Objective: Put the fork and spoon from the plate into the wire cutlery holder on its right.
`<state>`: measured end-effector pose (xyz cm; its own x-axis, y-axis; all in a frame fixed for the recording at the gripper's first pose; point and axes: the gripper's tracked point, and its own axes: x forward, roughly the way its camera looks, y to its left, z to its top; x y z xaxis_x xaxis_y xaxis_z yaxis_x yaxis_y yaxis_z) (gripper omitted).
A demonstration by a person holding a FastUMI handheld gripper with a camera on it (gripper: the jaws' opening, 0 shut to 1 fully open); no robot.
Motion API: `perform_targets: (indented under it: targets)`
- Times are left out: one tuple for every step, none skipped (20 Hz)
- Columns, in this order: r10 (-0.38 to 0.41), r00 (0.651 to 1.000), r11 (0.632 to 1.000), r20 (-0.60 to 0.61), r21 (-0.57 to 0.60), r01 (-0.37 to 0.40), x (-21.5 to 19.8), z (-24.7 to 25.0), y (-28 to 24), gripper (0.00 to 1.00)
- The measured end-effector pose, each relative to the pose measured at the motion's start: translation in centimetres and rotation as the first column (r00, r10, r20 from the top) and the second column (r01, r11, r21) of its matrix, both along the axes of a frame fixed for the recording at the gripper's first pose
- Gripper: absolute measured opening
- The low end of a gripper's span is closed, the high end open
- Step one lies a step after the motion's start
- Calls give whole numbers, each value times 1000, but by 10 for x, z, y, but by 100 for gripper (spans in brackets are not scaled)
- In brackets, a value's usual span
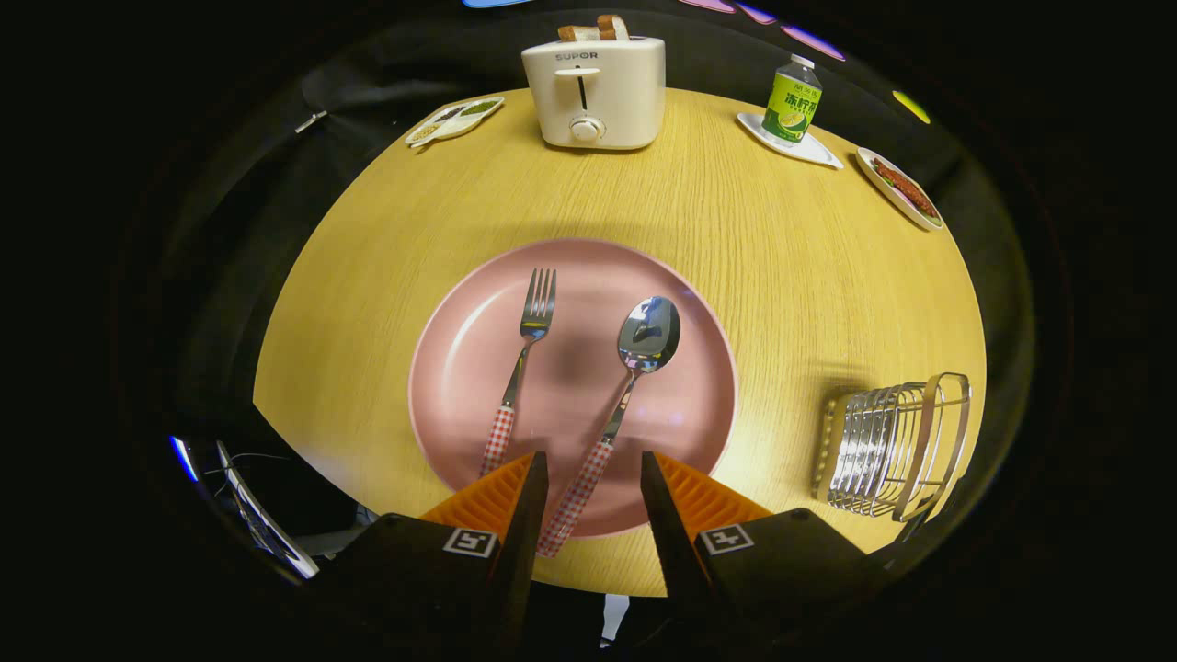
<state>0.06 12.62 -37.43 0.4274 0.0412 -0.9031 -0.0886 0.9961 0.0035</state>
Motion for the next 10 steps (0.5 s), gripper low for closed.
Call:
perform_targets:
  targets:
    - [-9,1000,1000,-14,1,9,-1,-3,-1,61]
    - [-31,999,999,-30,12,31,-3,-6,-1,60]
    - [-61,996,998,-59,29,63,-6,-9,0,54]
    - [-84,992,995,-91,36,88,-9,-13,0,48]
    - [-95,990,994,-107,47,100,-10,-14,1,42]
    - [-99,989,994,-111,43,104,-10,-16,0,36]
    - [-88,990,995,-108,44,94,-10,-18,-1,26]
    - [-74,991,996,-107,49,79,-9,-16,-1,25]
    - [-62,992,995,-105,69,70,-7,-12,1,19]
    - [-52,993,995,-104,83,61,-7,-13,2,15]
